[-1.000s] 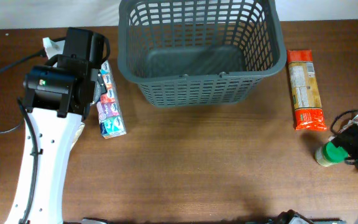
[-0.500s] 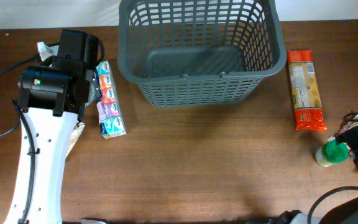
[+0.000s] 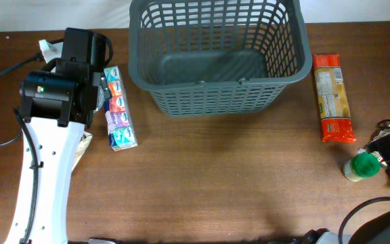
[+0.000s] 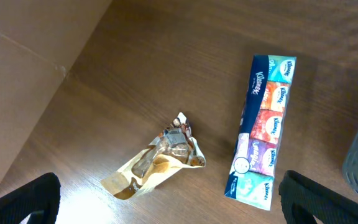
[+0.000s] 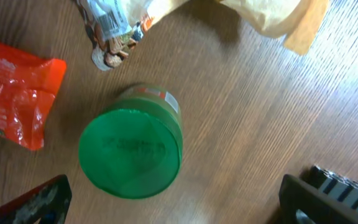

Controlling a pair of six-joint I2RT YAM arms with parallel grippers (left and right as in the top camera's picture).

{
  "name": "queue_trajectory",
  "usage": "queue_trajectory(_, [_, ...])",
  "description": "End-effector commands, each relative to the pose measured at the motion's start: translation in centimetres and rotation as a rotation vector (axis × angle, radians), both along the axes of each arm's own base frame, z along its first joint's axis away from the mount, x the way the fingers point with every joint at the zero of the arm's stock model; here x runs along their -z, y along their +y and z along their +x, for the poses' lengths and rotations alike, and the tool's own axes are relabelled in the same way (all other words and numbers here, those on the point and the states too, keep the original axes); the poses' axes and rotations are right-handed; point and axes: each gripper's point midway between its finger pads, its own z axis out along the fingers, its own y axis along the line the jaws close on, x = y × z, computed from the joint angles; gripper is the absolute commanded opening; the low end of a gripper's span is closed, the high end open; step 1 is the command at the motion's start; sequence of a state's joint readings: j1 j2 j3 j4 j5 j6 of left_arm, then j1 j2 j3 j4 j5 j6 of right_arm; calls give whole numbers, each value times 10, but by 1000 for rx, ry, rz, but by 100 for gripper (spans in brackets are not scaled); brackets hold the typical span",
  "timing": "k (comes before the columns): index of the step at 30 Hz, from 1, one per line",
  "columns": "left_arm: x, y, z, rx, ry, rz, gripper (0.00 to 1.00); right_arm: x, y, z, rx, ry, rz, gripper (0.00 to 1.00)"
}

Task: Pack container
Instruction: 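Lower the right gripper over the green-lidded Knorr jar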

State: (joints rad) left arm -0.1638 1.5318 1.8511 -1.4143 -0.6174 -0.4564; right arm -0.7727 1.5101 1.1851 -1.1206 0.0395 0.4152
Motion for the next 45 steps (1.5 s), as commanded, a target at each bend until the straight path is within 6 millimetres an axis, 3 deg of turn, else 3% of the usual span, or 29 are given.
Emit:
queue_trajectory(1, [1, 1, 4, -3, -3, 0, 99, 2, -3, -2, 4, 22, -20, 99])
queue_trajectory(14, [1, 1, 4, -3, -6, 0, 100, 23, 10, 27, -85, 73, -34, 99])
queue_trajectory(25, [7, 3, -7, -3, 53, 9, 100, 47, 10, 24, -68, 136, 10, 99])
queue_trajectory(31, [6, 2, -7, -3, 50, 9, 100, 52, 16, 37, -125, 77, 51, 99])
queue_trajectory(45, [7, 3, -9, -3, 61, 10, 99, 85, 29, 22, -146, 99, 76, 99])
